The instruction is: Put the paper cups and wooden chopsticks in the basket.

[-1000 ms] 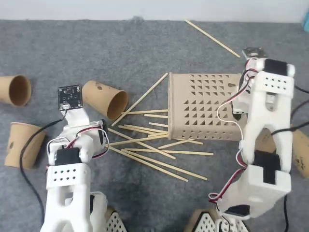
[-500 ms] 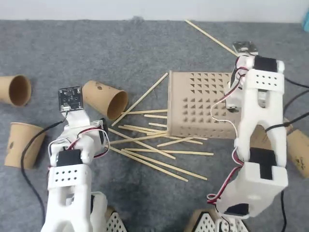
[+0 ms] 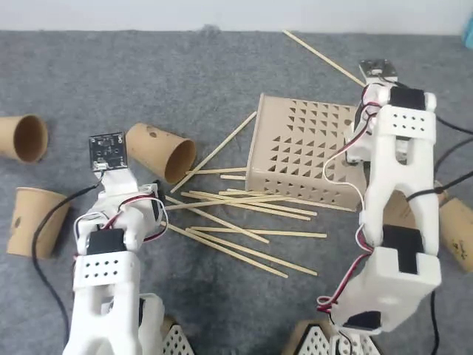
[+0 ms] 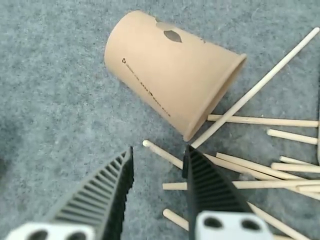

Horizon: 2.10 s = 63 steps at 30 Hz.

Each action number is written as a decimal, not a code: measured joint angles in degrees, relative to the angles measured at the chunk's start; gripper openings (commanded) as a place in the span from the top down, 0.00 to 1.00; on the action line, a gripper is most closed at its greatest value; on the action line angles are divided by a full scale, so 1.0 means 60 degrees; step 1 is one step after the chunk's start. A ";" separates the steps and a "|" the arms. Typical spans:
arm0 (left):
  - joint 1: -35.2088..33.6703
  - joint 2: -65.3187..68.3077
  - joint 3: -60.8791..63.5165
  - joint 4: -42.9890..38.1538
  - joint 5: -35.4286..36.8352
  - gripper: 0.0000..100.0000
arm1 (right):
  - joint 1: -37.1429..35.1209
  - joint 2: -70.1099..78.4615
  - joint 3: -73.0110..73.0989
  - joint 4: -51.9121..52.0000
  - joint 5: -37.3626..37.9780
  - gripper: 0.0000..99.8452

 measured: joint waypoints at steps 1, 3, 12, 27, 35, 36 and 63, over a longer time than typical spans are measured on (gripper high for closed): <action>0.0000 0.0000 0.0000 0.0000 0.0000 0.84 | -0.0015 -0.0161 0.0015 0.0029 0.0000 0.99; 0.0000 0.0000 0.0000 0.0000 0.0000 0.84 | -0.0088 -0.0527 0.0015 0.0044 0.0000 0.99; 0.0000 0.0000 0.0000 0.0000 0.0000 0.84 | -0.0762 -0.2505 0.0015 0.0059 0.0015 0.99; 0.0000 0.0000 0.0000 0.0000 0.0000 0.84 | -0.0835 -0.2315 0.0015 0.0088 -0.0747 0.77; 0.0000 0.0000 0.0000 0.0000 0.0000 0.84 | -0.0821 -0.0952 0.0015 0.0088 -0.0967 0.77; 0.0000 0.0000 0.0000 0.0000 0.0000 0.84 | -0.0835 -0.0718 0.0015 0.0088 -0.0967 0.77; 0.0000 0.0000 0.0000 0.0000 0.0000 0.84 | -0.1656 0.0381 -0.0308 -0.0088 -0.1348 0.99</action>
